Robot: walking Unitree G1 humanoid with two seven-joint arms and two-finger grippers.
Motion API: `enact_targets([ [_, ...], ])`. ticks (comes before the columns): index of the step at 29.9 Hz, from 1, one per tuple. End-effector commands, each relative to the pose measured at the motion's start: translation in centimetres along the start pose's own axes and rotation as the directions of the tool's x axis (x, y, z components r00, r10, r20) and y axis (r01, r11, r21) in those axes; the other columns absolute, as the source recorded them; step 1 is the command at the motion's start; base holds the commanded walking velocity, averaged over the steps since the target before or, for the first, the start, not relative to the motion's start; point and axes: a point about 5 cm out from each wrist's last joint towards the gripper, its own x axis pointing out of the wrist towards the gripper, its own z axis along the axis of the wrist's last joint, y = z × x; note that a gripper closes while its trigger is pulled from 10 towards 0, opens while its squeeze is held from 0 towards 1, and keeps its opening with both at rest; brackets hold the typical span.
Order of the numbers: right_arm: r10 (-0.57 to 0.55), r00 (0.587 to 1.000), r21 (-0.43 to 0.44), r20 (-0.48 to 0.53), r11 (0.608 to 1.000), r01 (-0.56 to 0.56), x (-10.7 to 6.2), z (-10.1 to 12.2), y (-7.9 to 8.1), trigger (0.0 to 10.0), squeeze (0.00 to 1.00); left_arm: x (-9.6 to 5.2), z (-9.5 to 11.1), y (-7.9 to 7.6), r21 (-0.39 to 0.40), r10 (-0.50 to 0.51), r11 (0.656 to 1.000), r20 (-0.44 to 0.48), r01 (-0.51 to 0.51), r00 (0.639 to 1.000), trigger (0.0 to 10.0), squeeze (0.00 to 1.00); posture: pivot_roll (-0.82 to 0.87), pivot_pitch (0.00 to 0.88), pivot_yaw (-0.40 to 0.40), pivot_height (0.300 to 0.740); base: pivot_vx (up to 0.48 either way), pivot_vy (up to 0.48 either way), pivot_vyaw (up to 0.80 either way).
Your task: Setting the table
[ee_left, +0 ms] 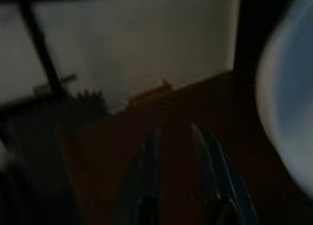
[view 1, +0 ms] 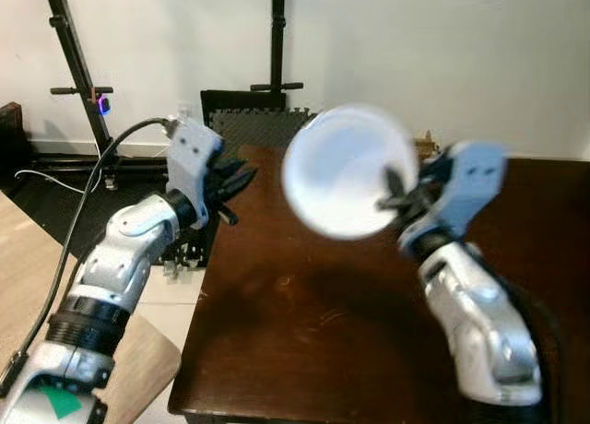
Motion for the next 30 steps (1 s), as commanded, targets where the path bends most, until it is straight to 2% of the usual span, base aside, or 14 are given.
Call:
enact_targets([
  [1, 0.004, 1.0, 0.095, 0.019, 0.995, -0.006, -0.9, 0.0, 0.8, 10.0, 0.0, -0.9, -1.1, 0.7, -0.134, 0.124, 0.983, -0.008, -0.124, 0.992, 10.0, 0.0, 0.05, 0.049, 0.028, 0.74, 0.0, 0.0, 0.0],
  [2, -0.003, 1.0, 0.14, 0.015, 0.99, 0.001, -1.3, -0.3, 1.1, 10.0, 0.0, -1.2, -1.5, 0.8, -0.172, 0.165, 0.971, -0.009, -0.164, 0.986, 10.0, 0.0, 0.05, 0.046, 0.027, 0.74, 0.0, 0.0, 0.0],
  [4, -0.036, 0.999, 0.159, 0.029, 0.987, 0.031, -1.7, -0.5, 1.4, 10.0, 0.0, -2.1, -1.8, 0.2, -0.148, 0.145, 0.978, -0.002, -0.144, 0.989, 10.0, 0.0, 0.05, 0.04, 0.027, 0.74, 0.0, 0.0, 0.0],
  [5, -0.036, 0.999, 0.159, 0.029, 0.987, 0.031, -1.7, -0.5, 1.4, 10.0, 0.0, -2.1, -1.8, 0.2, -0.148, 0.145, 0.978, -0.002, -0.144, 0.989, 10.0, 0.0, 0.05, 0.04, 0.027, 0.74, 0.0, 0.0, 0.0],
  [6, -0.088, 0.995, 0.163, 0.052, 0.983, 0.078, -1.7, -0.5, 1.3, 10.0, 0.0, -2.7, -2.2, -0.6, -0.083, 0.101, 0.991, -0.003, -0.101, 0.995, 10.0, 0.0, 0.04, 0.037, 0.031, 0.74, 0.0, 0.0, 0.0],
  [7, -0.109, 0.992, 0.162, 0.065, 0.982, 0.097, -1.8, -0.4, 1.3, 10.0, 0.0, -3.0, -2.1, -0.9, -0.072, 0.08, 0.994, -0.025, -0.081, 0.997, 10.0, 0.0, 0.04, 0.037, 0.031, 0.74, 0.0, 0.0, 0.0],
  [9, -0.136, 0.988, 0.163, 0.078, 0.979, 0.122, -1.7, -0.3, 1.1, 10.0, 0.0, -3.1, -2.1, -1.5, -0.079, 0.06, 0.995, -0.035, -0.063, 0.998, 10.0, 0.0, 0.04, 0.035, 0.036, 0.74, 0.0, 0.0, 0.0],
  [11, -0.155, 0.984, 0.157, 0.087, 0.978, 0.141, -1.7, -0.3, 0.9, 10.0, 0.0, -3.2, -1.9, -2.2, -0.121, 0.053, 0.991, -0.062, -0.06, 0.997, 10.0, 0.0, 0.03, 0.036, 0.037, 0.74, 0.0, 0.0, 0.0],
  [14, -0.19, 0.979, 0.142, 0.08, 0.974, 0.178, -1.8, -0.2, 0.1, 10.0, 0.0, -2.9, -2.1, -3.1, -0.093, 0.075, 0.992, -0.106, -0.085, 0.991, 10.0, 0.0, 0.02, 0.03, 0.042, 0.74, 0.0, 0.0, 0.0],
  [16, -0.219, 0.973, 0.121, 0.076, 0.97, 0.209, -1.9, -0.2, -0.5, 10.0, 0.0, -2.8, -2.3, -3.4, -0.104, 0.079, 0.99, -0.11, -0.091, 0.991, 10.0, 0.0, 0.02, 0.029, 0.044, 0.74, 0.0, 0.0, 0.0],
  [20, -0.273, 0.96, 0.114, 0.058, 0.957, 0.265, -2.1, -0.3, -1.5, 10.0, 0.0, -2.7, -2.5, -4.1, -0.07, 0.078, 0.994, -0.116, -0.086, 0.99, 10.0, 0.0, 0.01, 0.027, 0.046, 0.74, 0.0, 0.0, 0.0],
  [23, -0.278, 0.959, 0.117, 0.059, 0.956, 0.27, -2.1, -0.4, -1.6, 10.0, 0.0, -2.7, -2.5, -4.3, -0.059, 0.075, 0.995, -0.115, -0.082, 0.991, 10.0, 0.0, 0.01, 0.027, 0.046, 0.74, 0.0, 0.0, 0.0],
  [28, -0.291, 0.955, 0.12, 0.063, 0.952, 0.282, -2.1, -0.5, -1.6, 10.0, 0.0, -2.7, -2.4, -4.5, -0.094, 0.086, 0.991, -0.113, -0.097, 0.99, 10.0, 0.0, 0.01, 0.029, 0.054, 0.74, 0.0, 0.0, 0.0],
  [30, -0.294, 0.954, 0.118, 0.062, 0.951, 0.286, -2.1, -0.6, -1.6, 10.0, 0.0, -2.7, -2.4, -4.5, -0.08, 0.11, 0.989, -0.138, -0.122, 0.984, 10.0, 0.0, 0.01, 0.025, 0.058, 0.74, 0.0, 0.0, 0.0],
])
